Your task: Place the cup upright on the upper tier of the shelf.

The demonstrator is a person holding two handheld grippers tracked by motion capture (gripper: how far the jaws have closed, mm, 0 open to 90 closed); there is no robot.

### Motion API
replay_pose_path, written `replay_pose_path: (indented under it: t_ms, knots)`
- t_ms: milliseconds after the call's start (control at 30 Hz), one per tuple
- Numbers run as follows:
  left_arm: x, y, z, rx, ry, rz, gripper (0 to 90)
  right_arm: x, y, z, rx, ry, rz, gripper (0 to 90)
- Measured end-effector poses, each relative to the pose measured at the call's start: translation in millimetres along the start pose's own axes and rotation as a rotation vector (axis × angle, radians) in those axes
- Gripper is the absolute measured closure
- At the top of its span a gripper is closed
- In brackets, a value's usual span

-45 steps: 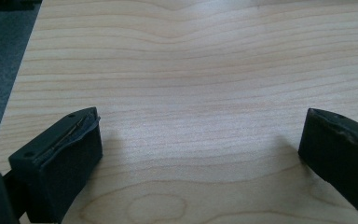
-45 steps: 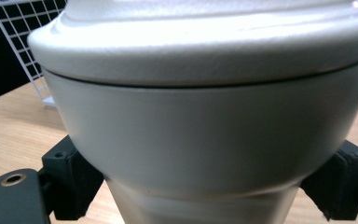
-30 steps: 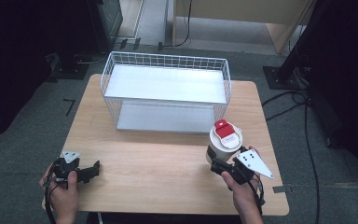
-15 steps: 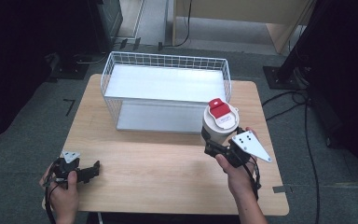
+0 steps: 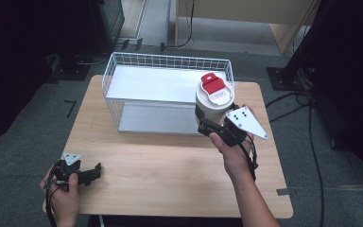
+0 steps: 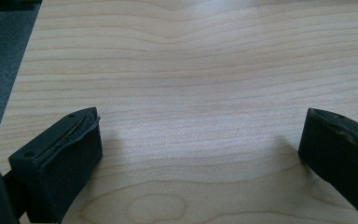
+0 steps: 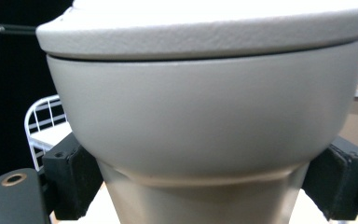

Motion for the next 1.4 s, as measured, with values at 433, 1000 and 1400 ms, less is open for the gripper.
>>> replay_pose_path:
  t_ms: [433,1000,1400]
  knots:
    - [0.0,0.2,-0.1,0.002,0.001,0.0,0.0,-48.2,-4.0,17.9,-0.023,0.01,0.009,12.1]
    - [-0.1,0.2,-0.1,0.002,0.001,0.0,0.0,-117.1,-14.5,4.7,-0.009,-0.04,0.014,12.1]
    - [-0.5,0.3,0.5,-0.006,-0.001,-0.005,0.0,-147.2,-10.0,-4.0,-0.035,-0.055,-0.003,12.1]
Point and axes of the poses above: each handheld gripper's, and its own axes: x roughly backward along the jaws, z roughly out of its top, y roughly to its right, the point moved 2 cm from there along -x, roughly forward along the jaws, and after that the axes turned 7 degrees about y, right-handed, at the moved point
